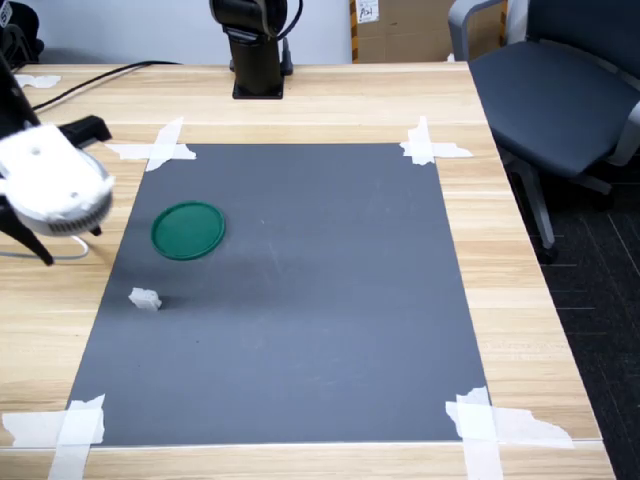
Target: Grasp a white terminal and put it in the green lid.
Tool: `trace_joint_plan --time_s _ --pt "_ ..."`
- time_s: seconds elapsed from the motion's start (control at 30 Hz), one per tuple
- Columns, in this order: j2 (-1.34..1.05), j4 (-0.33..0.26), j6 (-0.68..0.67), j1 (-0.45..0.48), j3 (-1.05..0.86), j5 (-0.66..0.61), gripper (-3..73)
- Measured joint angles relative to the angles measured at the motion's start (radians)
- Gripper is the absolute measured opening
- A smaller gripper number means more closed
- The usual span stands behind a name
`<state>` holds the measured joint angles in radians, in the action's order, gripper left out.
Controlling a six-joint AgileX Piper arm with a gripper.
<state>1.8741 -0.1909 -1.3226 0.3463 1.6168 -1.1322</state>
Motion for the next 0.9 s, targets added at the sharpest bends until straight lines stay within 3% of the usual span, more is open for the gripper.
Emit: trace_joint_plan --time_s 0.3,0.6,0.9 --pt "0.024 0.031 0.067 -0.078 0.000 -0.013 46.7" --pt "0.037 0.032 0.081 -0.081 0.000 -0.026 46.7" --pt "0.098 0.074 0.069 -0.081 0.000 -0.029 46.7"
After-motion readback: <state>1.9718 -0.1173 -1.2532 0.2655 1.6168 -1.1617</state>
